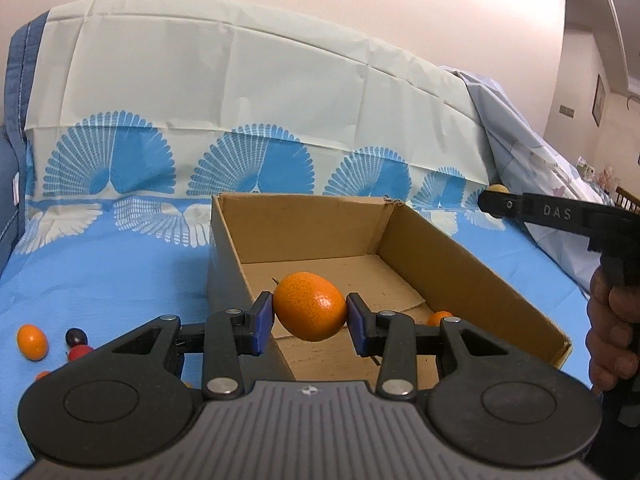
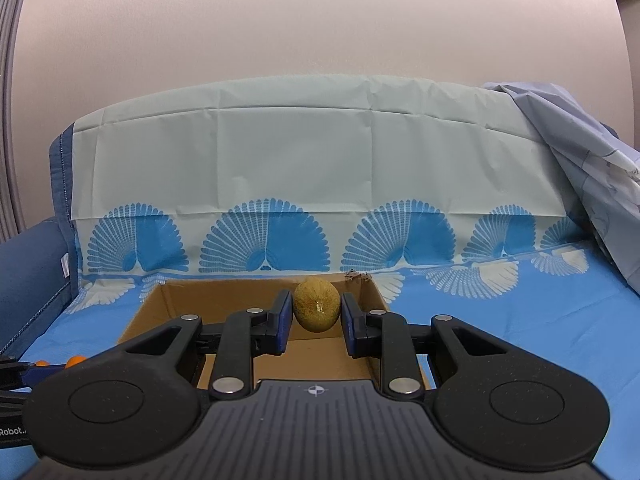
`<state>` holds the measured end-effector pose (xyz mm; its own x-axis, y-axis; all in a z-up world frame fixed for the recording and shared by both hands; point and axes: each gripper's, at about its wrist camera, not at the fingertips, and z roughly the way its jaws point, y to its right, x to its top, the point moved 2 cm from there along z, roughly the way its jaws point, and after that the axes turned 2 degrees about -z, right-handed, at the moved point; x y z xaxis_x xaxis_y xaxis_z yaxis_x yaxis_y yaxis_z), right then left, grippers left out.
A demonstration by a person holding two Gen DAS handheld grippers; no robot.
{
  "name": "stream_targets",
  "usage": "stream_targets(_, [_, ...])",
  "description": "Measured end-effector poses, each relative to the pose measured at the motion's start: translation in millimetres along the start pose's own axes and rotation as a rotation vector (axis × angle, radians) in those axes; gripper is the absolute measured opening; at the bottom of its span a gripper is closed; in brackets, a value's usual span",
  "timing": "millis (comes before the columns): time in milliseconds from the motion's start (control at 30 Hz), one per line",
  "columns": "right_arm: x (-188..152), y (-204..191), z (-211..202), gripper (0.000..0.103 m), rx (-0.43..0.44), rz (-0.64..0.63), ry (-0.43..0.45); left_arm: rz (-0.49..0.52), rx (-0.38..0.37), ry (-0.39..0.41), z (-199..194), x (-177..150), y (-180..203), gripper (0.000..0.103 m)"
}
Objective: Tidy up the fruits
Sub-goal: 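Raise both tools with their fruits over the open cardboard box, then open the right tool to drop the yellow fruit while the left tool releases the mandarin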
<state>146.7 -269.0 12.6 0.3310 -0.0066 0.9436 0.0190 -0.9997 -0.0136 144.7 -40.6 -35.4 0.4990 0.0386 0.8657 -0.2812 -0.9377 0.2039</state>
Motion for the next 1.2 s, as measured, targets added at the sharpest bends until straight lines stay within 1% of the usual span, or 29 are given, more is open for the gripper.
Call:
stream_targets(133, [-0.3, 0.3, 0.4, 0.027, 0.004, -0.001, 0.002, -0.002, -0.014, -0.005, 1.2, -1.1, 0.7, 0.043])
stream_targets(300, [-1.6, -2.0, 3.3, 0.027, 0.008, -0.017, -0.009, 0.072, -0.05, 0.013, -2.8, -4.9, 17.0, 0.043])
stream_targets(400, [-1.3, -4.3, 6.1, 0.027, 0.014, -0.028, -0.016, 0.096, -0.064, 0.014, -2.4, -7.9, 23.3, 0.044])
stream_targets(533, [-1.4, -7.6, 5.6, 0.027, 0.014, -0.037, -0.011, 0.1, -0.07, 0.003, 0.3, -9.9, 24.9, 0.044])
stream_targets(1200, [-1.6, -7.0, 6.3, 0.027, 0.02, -0.045, -0.013, 0.11, -0.071, 0.004, 0.5, -9.8, 26.0, 0.043])
